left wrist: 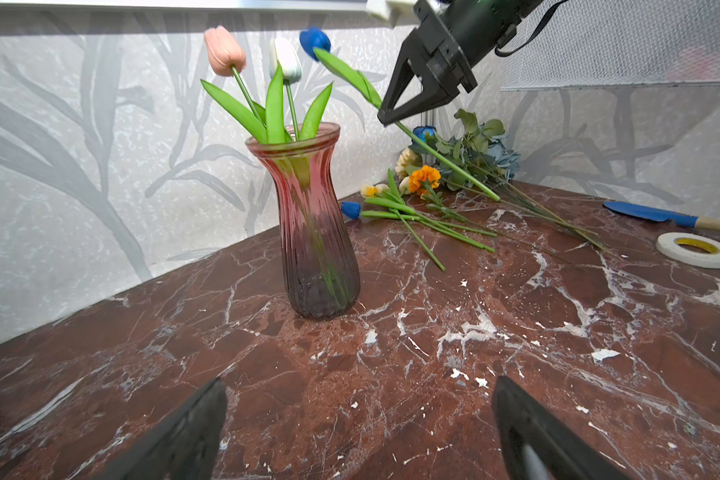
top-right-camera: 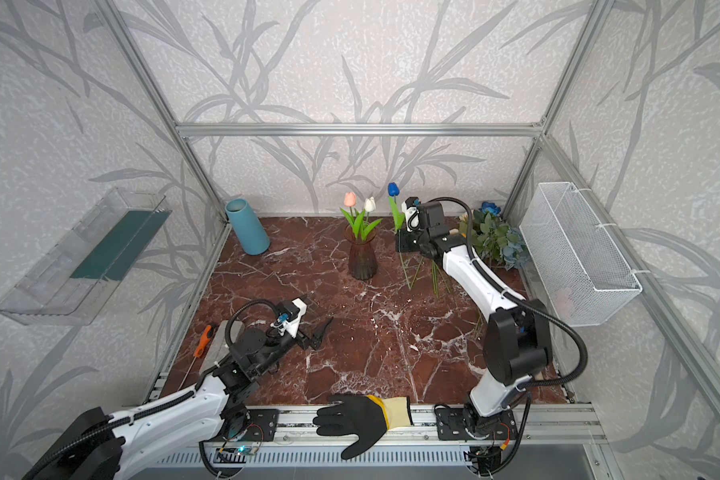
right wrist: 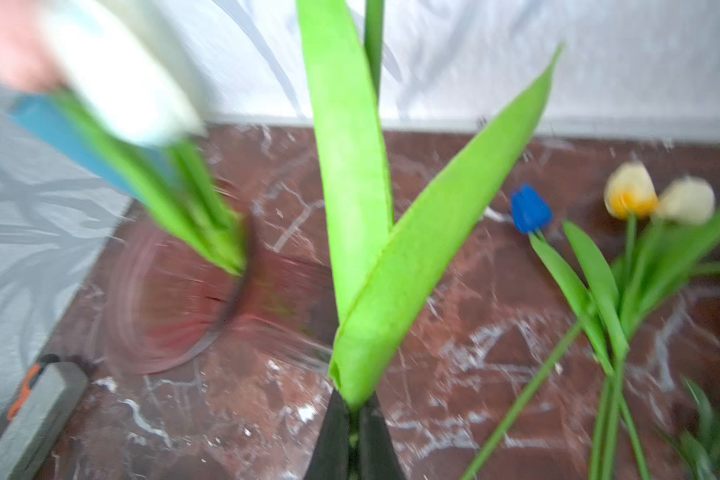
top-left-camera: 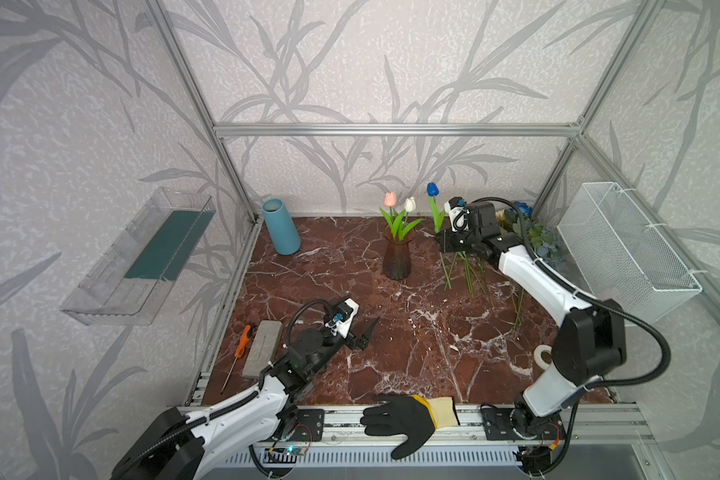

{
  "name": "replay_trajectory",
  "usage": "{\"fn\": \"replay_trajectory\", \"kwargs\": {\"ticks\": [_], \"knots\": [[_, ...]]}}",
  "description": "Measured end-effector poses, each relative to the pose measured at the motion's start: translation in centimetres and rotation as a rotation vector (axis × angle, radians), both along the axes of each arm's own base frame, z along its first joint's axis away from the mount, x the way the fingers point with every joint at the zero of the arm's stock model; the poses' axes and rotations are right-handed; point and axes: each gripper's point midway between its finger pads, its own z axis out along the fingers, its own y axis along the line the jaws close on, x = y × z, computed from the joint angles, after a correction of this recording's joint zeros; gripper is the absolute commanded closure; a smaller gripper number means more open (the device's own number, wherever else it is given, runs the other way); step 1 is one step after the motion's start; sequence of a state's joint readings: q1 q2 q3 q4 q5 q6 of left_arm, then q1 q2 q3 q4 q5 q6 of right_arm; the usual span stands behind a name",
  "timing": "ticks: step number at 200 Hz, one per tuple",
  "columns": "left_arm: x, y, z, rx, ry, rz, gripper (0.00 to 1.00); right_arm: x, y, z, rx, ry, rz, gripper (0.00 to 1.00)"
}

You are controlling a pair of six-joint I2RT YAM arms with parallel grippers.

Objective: Arrange the flowers into the vase
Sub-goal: 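Lift the blue tulip upright with the right gripper above the vase, then lower the blue tulip stem into the pink vase and open the right gripper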

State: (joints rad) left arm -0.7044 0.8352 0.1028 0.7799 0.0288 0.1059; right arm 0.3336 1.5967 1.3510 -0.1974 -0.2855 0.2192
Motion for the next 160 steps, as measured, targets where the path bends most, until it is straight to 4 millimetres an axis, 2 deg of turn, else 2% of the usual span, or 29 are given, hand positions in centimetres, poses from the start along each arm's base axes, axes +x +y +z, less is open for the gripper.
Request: {"fn": "replay_trajectory", "kwargs": {"ticks": [23,37,50,72,96,111,132,160], "knots": [[-0.6,0.0,0.7,-0.021,-0.025,-0.023,0.01,-2.7,2.3,6.6,0.106,-0.252,0.096,1.00],[-1.0,0.0,1.2,-0.038,-0.044,-0.035,0.01,-4.2,3.3,9.9,0.162,-0.391,0.141,1.00],[-1.4,0.2,1.7,-0.056,-0.066,-0.038,0.01,-5.6,4.3,12.3,0.201,-0.503,0.184,1.00],[-1.7,0.8,2.3,-0.078,-0.092,-0.021,0.01,-6.9,6.1,14.7,0.248,-0.647,0.241,1.00],[-1.6,1.3,2.7,-0.090,-0.104,0.007,0.01,-7.0,7.7,16.2,0.287,-0.767,0.271,1.00],[-1.5,1.4,2.7,-0.090,-0.103,0.015,0.01,-5.9,8.1,16.3,0.298,-0.816,0.253,1.00],[-1.3,1.5,2.3,-0.081,-0.092,0.027,0.01,-3.3,8.7,15.3,0.295,-0.834,0.210,1.00],[-0.9,1.6,1.6,-0.063,-0.072,0.043,0.01,-0.5,9.1,13.1,0.282,-0.840,0.144,1.00]]}}
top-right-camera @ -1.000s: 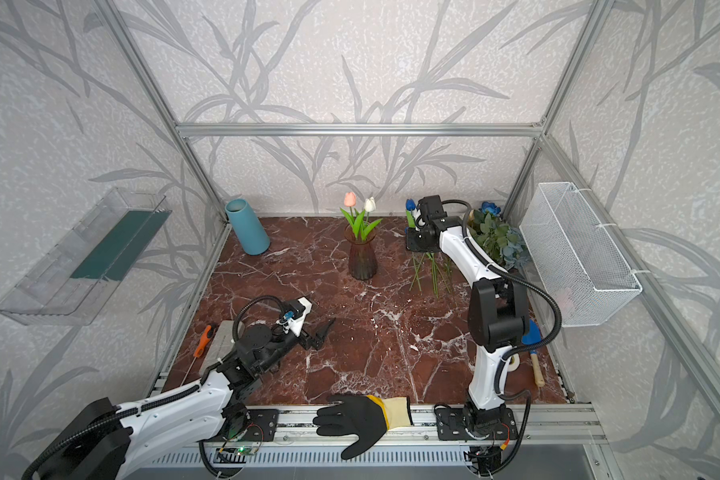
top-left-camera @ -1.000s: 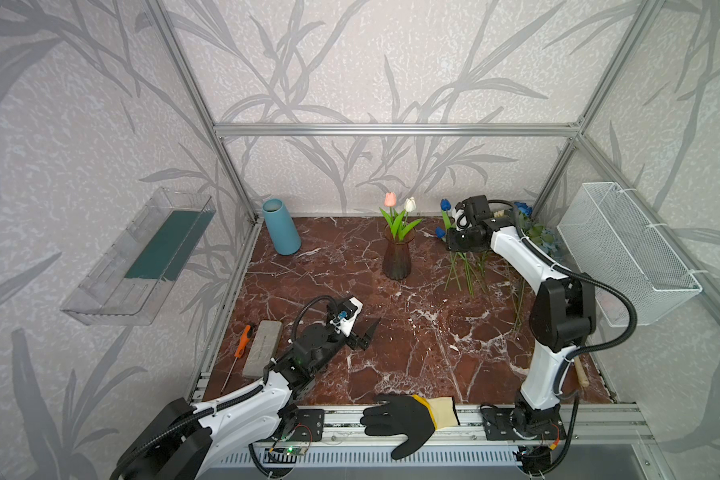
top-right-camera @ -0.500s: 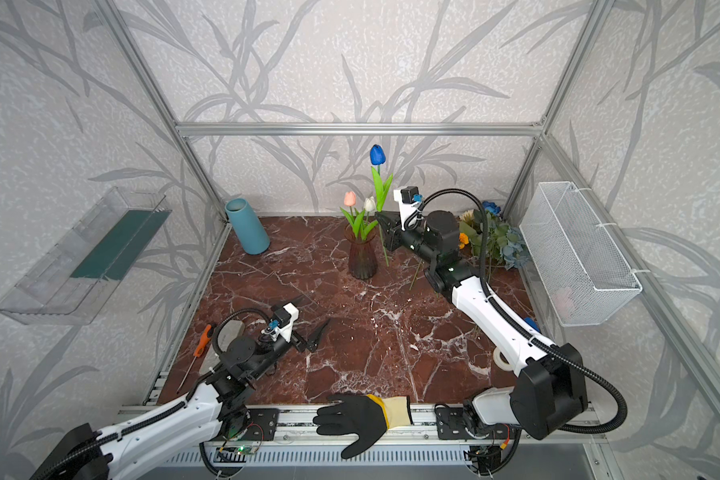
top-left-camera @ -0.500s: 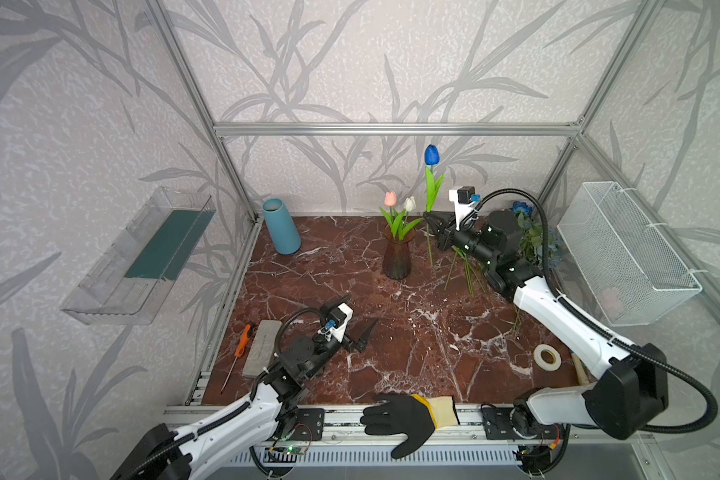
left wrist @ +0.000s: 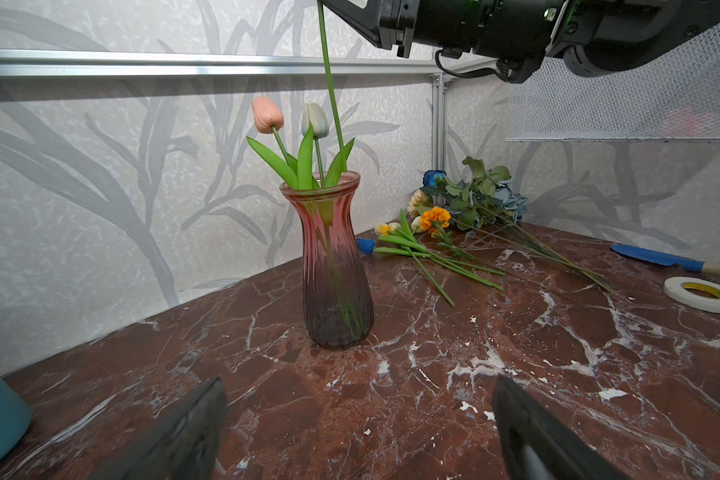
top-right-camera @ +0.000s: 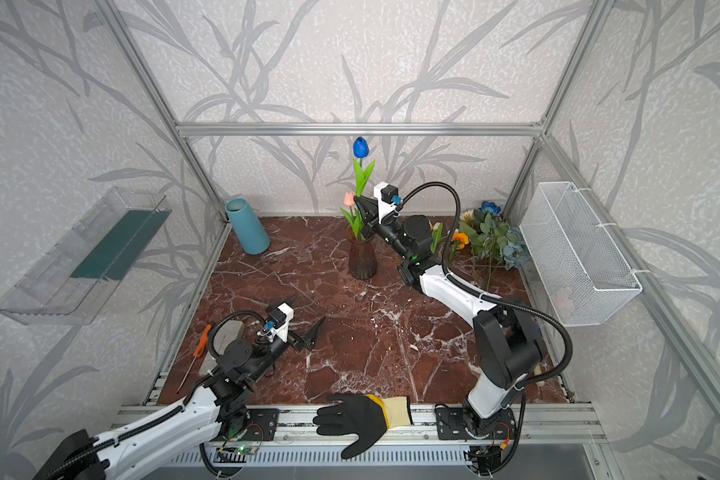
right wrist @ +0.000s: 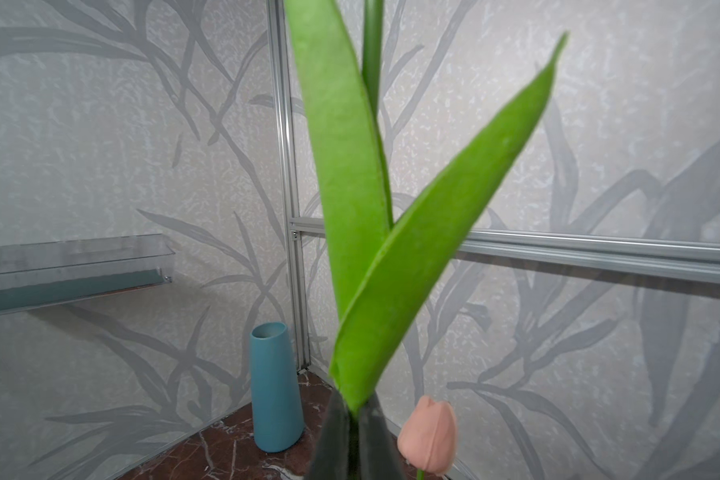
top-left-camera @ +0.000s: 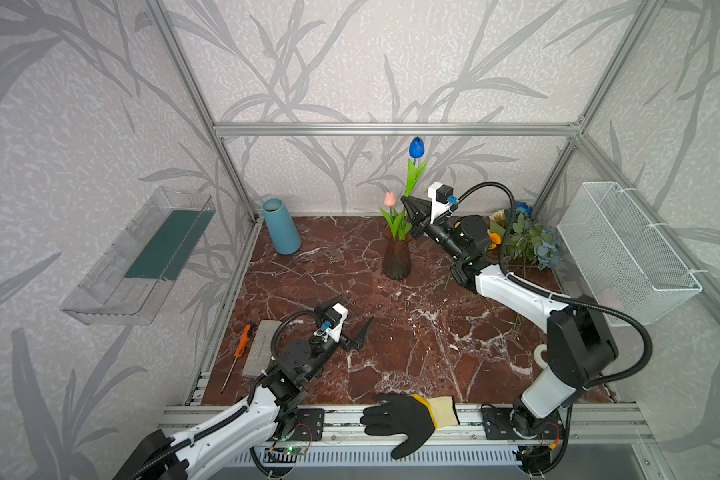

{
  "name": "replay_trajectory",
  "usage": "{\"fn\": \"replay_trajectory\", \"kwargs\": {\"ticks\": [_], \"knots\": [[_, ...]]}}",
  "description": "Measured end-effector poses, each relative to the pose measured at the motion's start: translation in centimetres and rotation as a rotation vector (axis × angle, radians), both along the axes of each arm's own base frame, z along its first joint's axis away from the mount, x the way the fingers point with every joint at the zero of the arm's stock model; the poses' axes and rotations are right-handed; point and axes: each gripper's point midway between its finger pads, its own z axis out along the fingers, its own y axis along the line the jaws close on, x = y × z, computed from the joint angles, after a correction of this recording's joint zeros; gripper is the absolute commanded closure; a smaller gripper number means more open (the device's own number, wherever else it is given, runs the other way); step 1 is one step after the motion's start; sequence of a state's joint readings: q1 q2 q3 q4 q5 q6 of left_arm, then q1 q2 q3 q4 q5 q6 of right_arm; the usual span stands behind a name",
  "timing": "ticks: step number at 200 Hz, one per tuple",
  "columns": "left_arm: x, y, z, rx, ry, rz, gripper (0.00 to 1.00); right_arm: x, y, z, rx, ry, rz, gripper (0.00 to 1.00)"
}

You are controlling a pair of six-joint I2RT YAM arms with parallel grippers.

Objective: Arrange the flowers into the vase
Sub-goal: 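Lower the blue tulip stem into the pink vase and open the right gripper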

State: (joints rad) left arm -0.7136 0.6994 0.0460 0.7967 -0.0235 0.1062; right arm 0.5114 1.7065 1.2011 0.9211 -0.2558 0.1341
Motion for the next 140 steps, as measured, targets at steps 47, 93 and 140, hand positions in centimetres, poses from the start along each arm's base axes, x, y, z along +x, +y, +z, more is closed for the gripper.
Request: {"fn": "replay_trajectory", "kwargs": {"ticks": [47,93,140], "knots": [[0.3,-0.1,-0.8,0.020,0.024,0.006,0.01,2.1,0.3,-3.0,-0.028,0.013,-0.055,1.00],[0.3,0.0,-0.9,0.025,0.022,0.011,0.01,1.9,0.1,-4.9,-0.065,0.010,-0.070,1.00],[0.3,0.0,-0.9,0.026,0.021,0.013,0.01,1.9,-0.4,-8.2,-0.123,0.054,-0.101,0.88]]}}
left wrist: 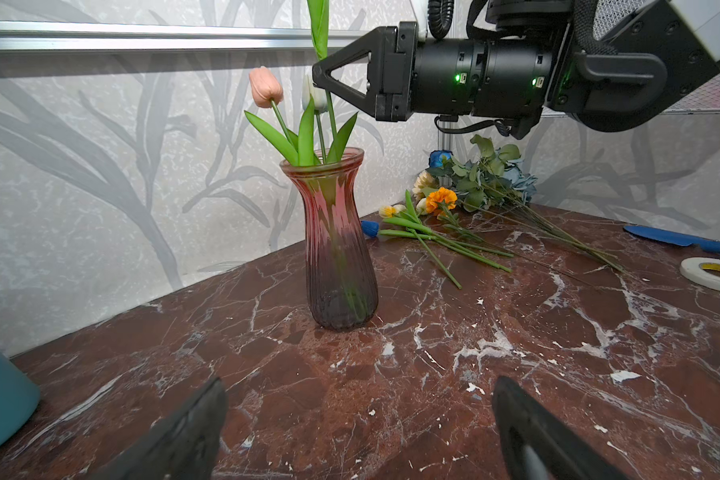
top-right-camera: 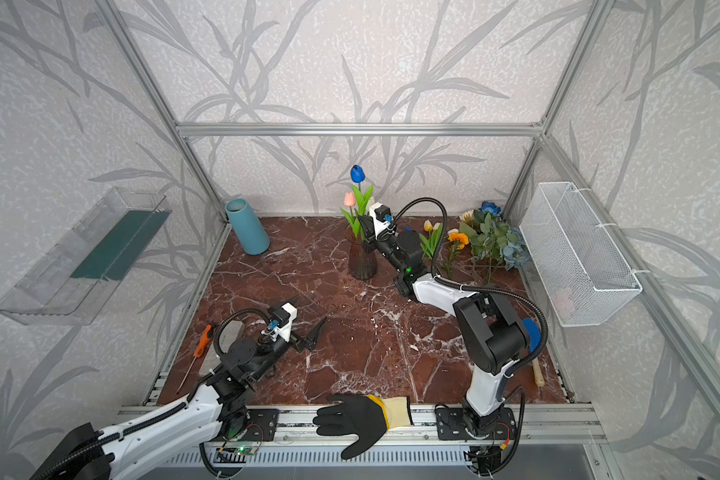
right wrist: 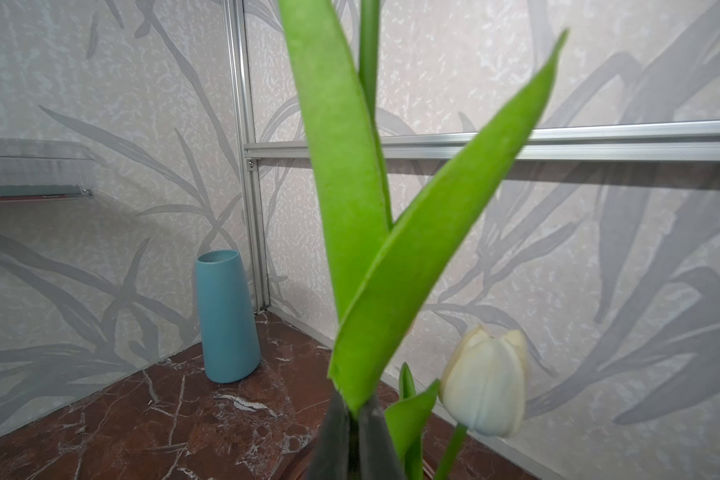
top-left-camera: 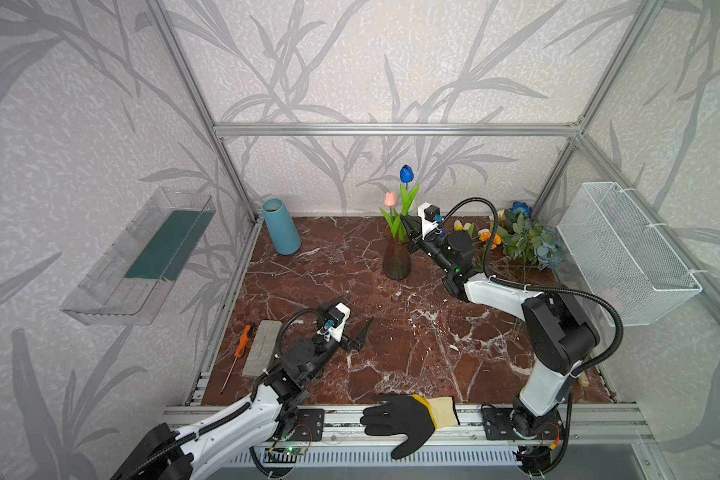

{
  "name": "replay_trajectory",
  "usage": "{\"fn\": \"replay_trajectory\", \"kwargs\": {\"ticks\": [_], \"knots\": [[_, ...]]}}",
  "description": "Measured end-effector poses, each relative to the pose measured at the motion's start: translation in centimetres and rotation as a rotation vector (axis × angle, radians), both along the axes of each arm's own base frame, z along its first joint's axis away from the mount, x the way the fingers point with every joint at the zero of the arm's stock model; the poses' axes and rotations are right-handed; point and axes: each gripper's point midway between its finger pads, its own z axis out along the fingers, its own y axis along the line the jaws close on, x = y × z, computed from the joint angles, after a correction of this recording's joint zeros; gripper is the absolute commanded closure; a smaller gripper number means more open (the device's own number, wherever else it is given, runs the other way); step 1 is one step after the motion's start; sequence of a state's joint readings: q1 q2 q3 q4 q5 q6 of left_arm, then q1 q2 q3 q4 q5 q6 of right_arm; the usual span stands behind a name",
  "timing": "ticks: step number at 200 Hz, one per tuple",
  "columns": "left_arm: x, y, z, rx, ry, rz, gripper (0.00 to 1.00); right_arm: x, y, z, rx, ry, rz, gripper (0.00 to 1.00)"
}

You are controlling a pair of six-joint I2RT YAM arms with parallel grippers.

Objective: Arrange the flowers into the vase
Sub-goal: 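Lower the blue tulip stem into the pink vase and open the right gripper, then move the right gripper back to the flower pile over the yellow tulip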

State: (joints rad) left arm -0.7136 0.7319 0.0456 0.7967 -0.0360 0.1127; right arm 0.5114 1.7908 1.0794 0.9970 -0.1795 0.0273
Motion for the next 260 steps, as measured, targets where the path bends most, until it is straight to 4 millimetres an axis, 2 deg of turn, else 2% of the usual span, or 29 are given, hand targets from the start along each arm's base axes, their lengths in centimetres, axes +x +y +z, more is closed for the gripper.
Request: {"fn": "replay_trajectory", "kwargs": {"ticks": [15,26,89,113,143,180,194,211,238,260], "knots": [[0.0,0.0,0.0,0.000,0.000,0.000,0.01,0.1,-0.1,-0.1,-0.011,-0.004,-0.010,0.76],[0.0,0.0,0.0,0.000,0.000,0.000,0.01,0.2,-0.1,-0.3,-0.023,-0.002,-0.016,0.70],[0.1,-0.1,-0.4,0.009,0.010,0.001,0.01,0.8,-0.7,-2.3,-0.081,0.048,-0.066,0.65],[0.2,-0.2,-1.0,0.024,0.027,0.000,0.01,1.3,-0.5,-3.4,-0.133,0.101,-0.075,0.55],[0.3,-0.3,-1.4,0.034,0.039,0.000,0.01,2.1,-0.4,-3.3,-0.180,0.141,-0.098,0.39],[0.3,-0.3,-1.5,0.035,0.039,0.000,0.01,1.8,-0.5,-4.3,-0.244,0.187,-0.120,0.30],[0.3,-0.3,-1.5,0.035,0.039,0.000,0.01,1.2,-0.7,-4.1,-0.260,0.190,-0.115,0.24],[0.3,-0.3,-1.5,0.035,0.039,-0.001,0.01,-0.2,-0.8,-2.6,-0.273,0.164,-0.089,0.14],[0.3,-0.3,-1.5,0.035,0.040,-0.001,0.01,-2.7,-1.0,0.8,-0.274,0.083,-0.031,0.11],[0.3,-0.3,-1.6,0.038,0.043,-0.001,0.01,-4.5,-1.3,2.8,-0.267,0.037,-0.002,0.11]]}}
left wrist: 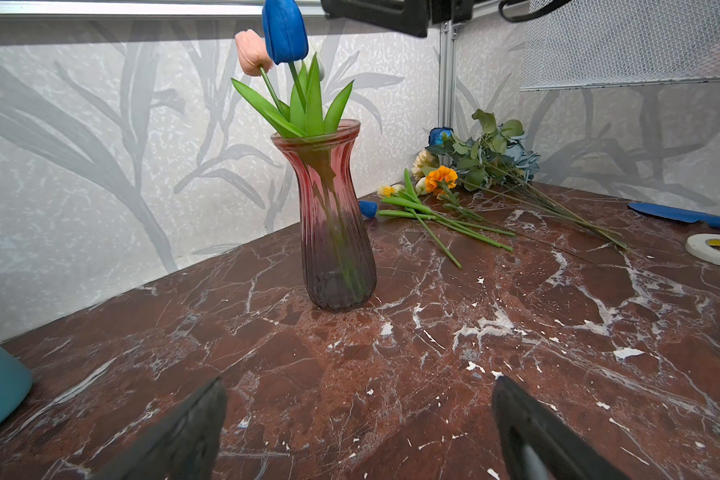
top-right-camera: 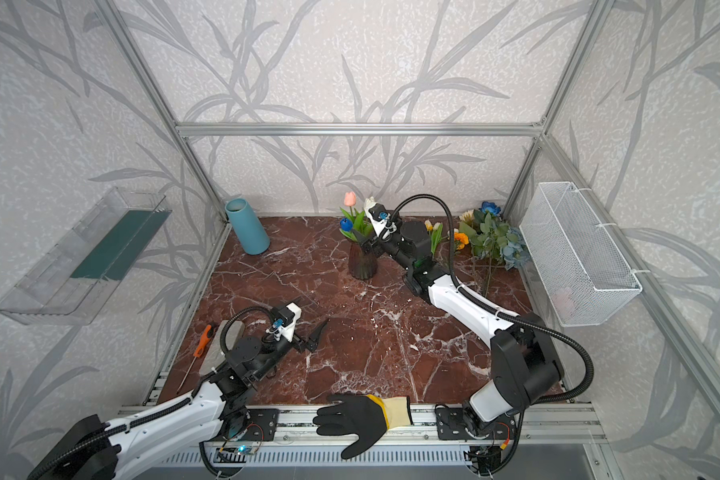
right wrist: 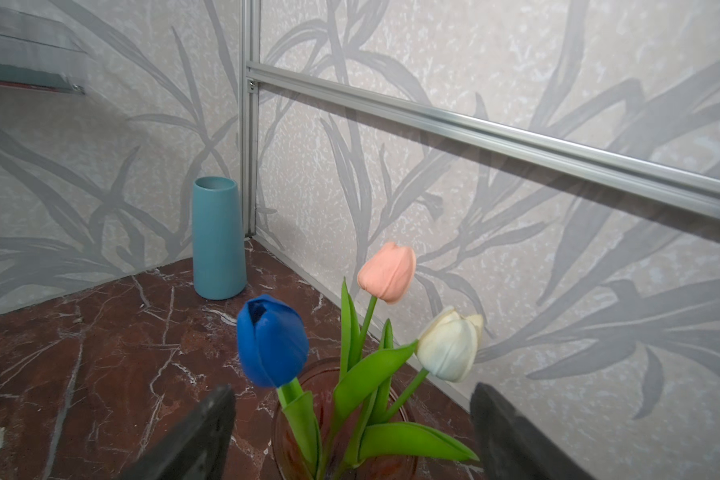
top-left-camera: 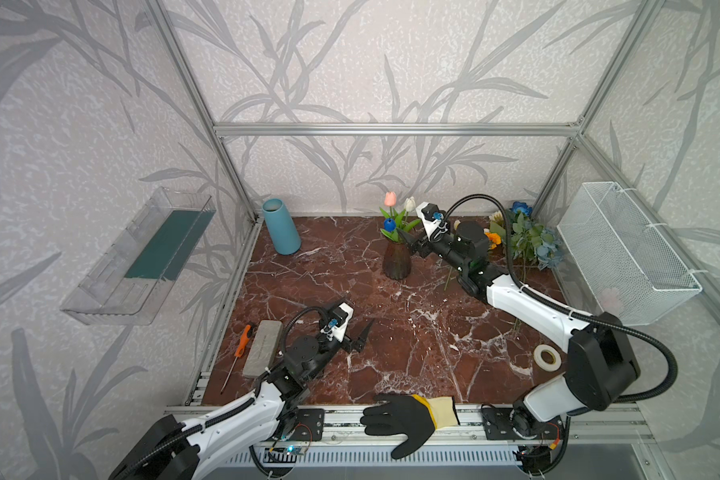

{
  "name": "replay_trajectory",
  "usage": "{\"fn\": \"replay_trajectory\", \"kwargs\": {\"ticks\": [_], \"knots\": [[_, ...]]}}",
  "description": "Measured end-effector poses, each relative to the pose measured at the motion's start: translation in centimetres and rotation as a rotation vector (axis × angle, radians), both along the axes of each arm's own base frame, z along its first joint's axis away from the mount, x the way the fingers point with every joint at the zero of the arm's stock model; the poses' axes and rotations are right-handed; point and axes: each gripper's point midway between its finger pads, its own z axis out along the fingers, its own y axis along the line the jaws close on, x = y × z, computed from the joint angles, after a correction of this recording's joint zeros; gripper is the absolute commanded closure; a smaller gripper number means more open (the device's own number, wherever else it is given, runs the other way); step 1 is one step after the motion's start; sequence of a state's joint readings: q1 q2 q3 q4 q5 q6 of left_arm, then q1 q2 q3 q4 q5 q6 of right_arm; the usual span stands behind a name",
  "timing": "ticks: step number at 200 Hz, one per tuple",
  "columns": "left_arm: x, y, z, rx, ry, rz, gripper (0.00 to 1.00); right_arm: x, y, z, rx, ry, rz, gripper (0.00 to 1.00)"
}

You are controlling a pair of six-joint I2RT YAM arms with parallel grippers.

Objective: Arrange the flowers into the vase
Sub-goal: 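Move the right gripper back to the flower pile over the yellow tulip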

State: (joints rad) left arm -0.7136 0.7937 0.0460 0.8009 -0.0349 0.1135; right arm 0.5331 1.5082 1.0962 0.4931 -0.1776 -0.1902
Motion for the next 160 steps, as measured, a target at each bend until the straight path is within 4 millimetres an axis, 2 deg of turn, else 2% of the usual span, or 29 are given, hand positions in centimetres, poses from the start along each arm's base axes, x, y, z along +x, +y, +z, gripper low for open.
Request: {"fn": "replay_trajectory", "kwargs": {"ticks": [16,40,56,74,97,112,121,137,151,160], "knots": [[0.0,0.0,-0.1,0.001,0.001,-0.001,0.01,-0.7,-0.6,1.2,0.013,-0.015,-0.010,0.13],[0.0,-0.1,-0.3,0.006,0.007,-0.003,0.01,-0.7,-2.1,2.3,0.049,0.001,-0.051,0.22],[0.0,-0.1,-0.3,0.006,0.007,-0.003,0.01,0.7,-4.6,1.9,0.077,0.058,-0.134,0.36],[0.0,-0.1,-0.3,0.006,0.007,-0.003,0.01,3.3,-8.4,0.2,0.109,0.185,-0.254,0.50],[0.0,-0.1,-0.4,0.009,0.011,-0.004,0.01,7.2,-13.8,-3.8,0.140,0.390,-0.432,0.64],[0.1,-0.2,-0.4,0.011,0.014,-0.006,0.01,8.7,-16.7,-7.4,0.141,0.526,-0.528,0.66],[0.1,-0.2,-0.4,0.011,0.013,-0.006,0.01,9.1,-18.4,-10.3,0.129,0.615,-0.588,0.66],[0.1,-0.2,-0.4,0.011,0.013,-0.006,0.01,9.0,-20.0,-15.4,0.074,0.761,-0.661,0.66],[0.2,-0.3,-0.4,0.013,0.017,-0.006,0.01,8.4,-20.3,-19.6,0.017,0.883,-0.692,0.66],[0.2,-0.3,-0.5,0.015,0.019,-0.007,0.01,8.1,-20.3,-21.6,-0.017,0.942,-0.703,0.66]]}}
